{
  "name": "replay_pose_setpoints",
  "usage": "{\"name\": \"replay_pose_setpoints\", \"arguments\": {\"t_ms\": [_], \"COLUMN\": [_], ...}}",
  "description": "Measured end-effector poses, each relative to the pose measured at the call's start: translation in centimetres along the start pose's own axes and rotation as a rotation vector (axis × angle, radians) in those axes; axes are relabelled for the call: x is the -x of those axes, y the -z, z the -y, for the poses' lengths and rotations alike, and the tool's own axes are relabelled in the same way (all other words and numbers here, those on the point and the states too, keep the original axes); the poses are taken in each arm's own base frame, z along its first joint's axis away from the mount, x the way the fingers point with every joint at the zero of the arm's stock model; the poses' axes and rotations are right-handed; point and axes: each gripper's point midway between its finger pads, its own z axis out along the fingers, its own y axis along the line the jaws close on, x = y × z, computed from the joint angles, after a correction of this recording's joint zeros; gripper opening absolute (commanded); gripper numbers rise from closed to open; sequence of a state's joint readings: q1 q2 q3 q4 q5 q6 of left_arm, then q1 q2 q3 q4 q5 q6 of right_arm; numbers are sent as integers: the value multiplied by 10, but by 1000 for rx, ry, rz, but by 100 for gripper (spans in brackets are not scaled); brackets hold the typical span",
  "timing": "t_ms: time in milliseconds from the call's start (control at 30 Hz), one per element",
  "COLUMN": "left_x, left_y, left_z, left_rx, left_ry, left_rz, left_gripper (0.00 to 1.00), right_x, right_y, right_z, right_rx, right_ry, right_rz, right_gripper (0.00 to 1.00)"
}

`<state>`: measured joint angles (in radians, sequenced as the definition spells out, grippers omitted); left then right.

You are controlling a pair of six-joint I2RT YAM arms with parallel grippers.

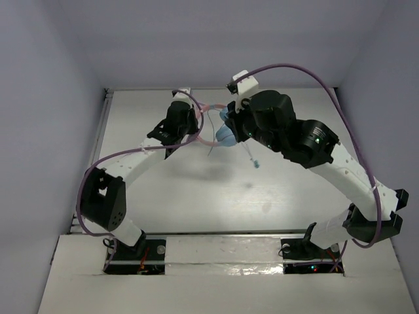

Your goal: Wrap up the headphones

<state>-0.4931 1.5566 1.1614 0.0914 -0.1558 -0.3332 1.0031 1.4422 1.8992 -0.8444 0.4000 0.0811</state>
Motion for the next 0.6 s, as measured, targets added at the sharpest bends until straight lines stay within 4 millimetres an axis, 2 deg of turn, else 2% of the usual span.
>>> {"name": "replay_pose_setpoints", "arguments": {"t_ms": [100,267,400,600], "left_x": [-18,-34,-55,-109], "left_y": [-1,-7,-5,10], "left_z": [-1,6,18,35], "left_rx": [1,-12,-66,-133], "left_ry": [-29,-80,-108,-196], "left_rz": [-35,-60,-80,-170], "left_gripper": [0,0,0,0], "right_x": [11,31,45,44], "right_y": [8,24,33,34], "right_z": [-3,-4,10,42], "right_rx": [34,80,28,-90], "right_ry": [6,38,64,100], "right_rz": [21,57,96,95], "right_gripper": [0,0,0,0]}}
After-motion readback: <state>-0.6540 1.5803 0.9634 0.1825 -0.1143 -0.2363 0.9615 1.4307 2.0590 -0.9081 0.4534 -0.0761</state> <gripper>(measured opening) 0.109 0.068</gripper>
